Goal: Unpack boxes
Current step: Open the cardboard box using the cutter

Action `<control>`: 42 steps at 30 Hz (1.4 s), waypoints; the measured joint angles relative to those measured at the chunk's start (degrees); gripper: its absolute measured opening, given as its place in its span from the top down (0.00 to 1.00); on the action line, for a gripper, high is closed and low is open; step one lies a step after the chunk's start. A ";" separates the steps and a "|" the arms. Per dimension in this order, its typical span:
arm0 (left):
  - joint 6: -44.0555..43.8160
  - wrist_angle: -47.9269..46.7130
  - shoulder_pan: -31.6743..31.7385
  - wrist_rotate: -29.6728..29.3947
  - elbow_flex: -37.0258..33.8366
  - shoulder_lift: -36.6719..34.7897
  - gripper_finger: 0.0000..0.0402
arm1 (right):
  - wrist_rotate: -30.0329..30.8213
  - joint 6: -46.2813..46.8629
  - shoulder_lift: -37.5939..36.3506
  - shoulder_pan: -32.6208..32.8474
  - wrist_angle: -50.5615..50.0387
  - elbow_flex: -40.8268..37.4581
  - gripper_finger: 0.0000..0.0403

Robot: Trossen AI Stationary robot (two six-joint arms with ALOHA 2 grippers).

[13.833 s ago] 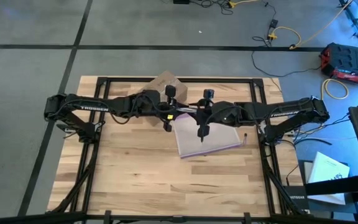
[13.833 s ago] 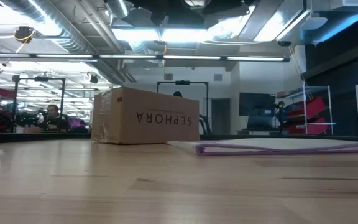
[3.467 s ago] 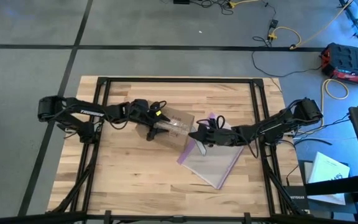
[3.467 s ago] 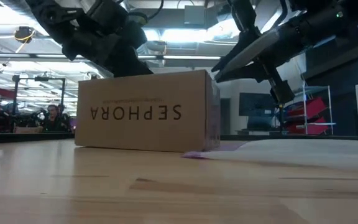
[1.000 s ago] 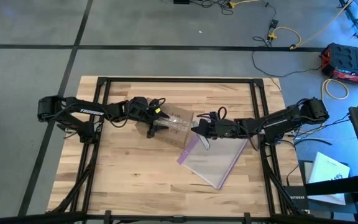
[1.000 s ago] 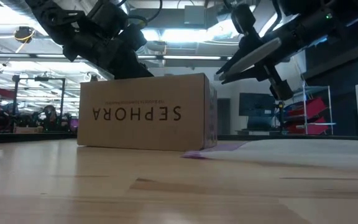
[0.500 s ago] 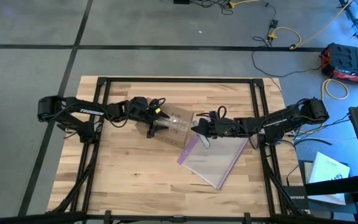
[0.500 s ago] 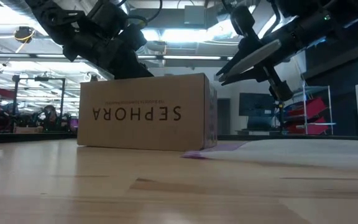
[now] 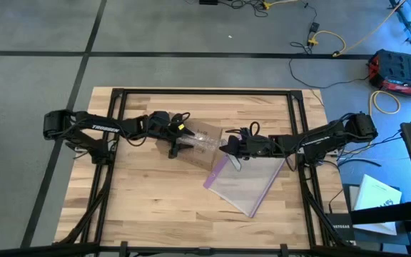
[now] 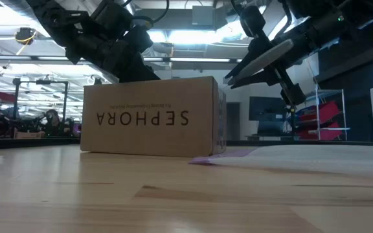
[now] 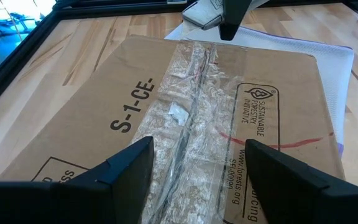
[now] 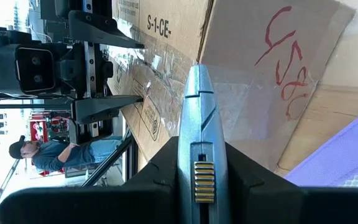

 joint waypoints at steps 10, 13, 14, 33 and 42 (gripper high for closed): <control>0.07 0.02 0.00 -0.01 0.00 0.00 0.40 | -0.39 0.02 0.00 0.02 0.02 0.00 0.87; 0.07 0.02 0.00 -0.01 0.00 0.00 0.40 | -0.39 0.00 0.00 0.02 0.00 0.00 0.87; 0.07 0.02 0.00 0.00 0.00 0.00 0.41 | -0.39 0.00 0.00 0.02 0.01 0.00 0.87; 0.90 0.09 -0.02 -0.02 0.00 0.00 0.40 | -0.32 -0.39 0.00 0.02 0.04 0.00 0.87; 1.03 0.07 -0.02 -0.01 0.00 0.00 0.40 | 0.66 -0.33 0.00 0.02 0.09 0.02 0.87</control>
